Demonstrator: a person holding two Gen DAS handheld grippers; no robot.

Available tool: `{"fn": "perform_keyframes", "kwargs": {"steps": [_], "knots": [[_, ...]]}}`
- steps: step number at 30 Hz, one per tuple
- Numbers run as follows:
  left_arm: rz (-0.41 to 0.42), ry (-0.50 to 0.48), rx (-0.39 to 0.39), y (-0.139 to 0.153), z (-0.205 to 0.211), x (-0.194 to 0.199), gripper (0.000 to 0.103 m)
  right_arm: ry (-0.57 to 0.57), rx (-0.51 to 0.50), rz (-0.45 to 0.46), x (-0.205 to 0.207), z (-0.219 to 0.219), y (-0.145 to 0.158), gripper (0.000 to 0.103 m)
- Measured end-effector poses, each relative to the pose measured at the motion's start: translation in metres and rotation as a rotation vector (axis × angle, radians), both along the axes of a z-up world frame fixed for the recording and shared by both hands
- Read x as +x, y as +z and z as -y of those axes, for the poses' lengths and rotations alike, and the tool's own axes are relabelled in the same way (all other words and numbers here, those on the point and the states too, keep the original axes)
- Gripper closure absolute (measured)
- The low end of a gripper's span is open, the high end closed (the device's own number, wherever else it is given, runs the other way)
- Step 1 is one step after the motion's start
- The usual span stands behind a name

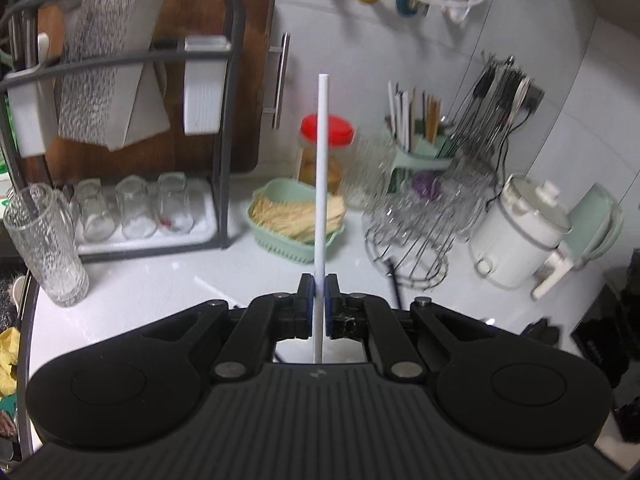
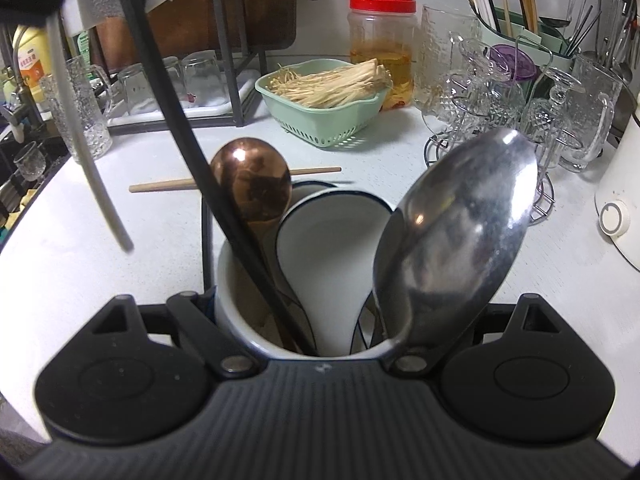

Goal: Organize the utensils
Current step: 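Carry the white stick upright over the mug with the left tool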

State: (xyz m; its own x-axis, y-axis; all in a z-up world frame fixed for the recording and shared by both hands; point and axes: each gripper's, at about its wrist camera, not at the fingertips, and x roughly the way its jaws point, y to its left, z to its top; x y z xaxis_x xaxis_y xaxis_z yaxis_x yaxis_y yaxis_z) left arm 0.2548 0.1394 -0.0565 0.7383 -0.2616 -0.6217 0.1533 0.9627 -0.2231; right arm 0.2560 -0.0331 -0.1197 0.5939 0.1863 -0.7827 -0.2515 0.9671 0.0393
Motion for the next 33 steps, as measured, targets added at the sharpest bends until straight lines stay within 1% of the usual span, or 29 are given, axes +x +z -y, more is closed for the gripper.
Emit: {"fn": "perform_keyframes", "kwargs": {"steps": [4,9,11,15,17,23,28,31,33], "knots": [[0.022,-0.016,-0.001,0.022,0.001,-0.004,0.097,0.0,0.0,-0.005,0.002,-0.001,0.0,0.011],[0.043,-0.018,-0.021,0.045,-0.001,-0.006,0.097,-0.009,0.001,-0.002,0.002,-0.002,-0.001,0.011],[0.047,-0.028,-0.029,0.055,0.0,-0.007,0.097,-0.014,0.001,0.001,0.001,-0.002,-0.001,0.011],[0.079,-0.049,-0.019,0.072,0.003,-0.01,0.097,-0.017,0.003,0.002,0.0,-0.002,-0.001,0.011],[0.091,-0.064,-0.031,0.078,0.005,-0.011,0.097,-0.018,0.003,0.003,0.0,-0.003,-0.001,0.011],[0.093,-0.099,-0.078,0.08,0.016,-0.007,0.097,-0.018,-0.001,0.001,0.0,-0.003,0.0,0.011],[0.102,-0.163,-0.069,0.075,0.037,-0.003,0.097,-0.01,0.005,0.005,0.0,-0.003,-0.001,0.011],[0.139,-0.211,-0.022,0.077,0.056,-0.003,0.097,0.002,0.013,0.027,-0.003,-0.002,-0.001,0.011],[0.125,-0.24,-0.029,0.073,0.065,0.002,0.097,0.004,0.017,0.036,-0.004,-0.001,-0.001,0.011]]}}
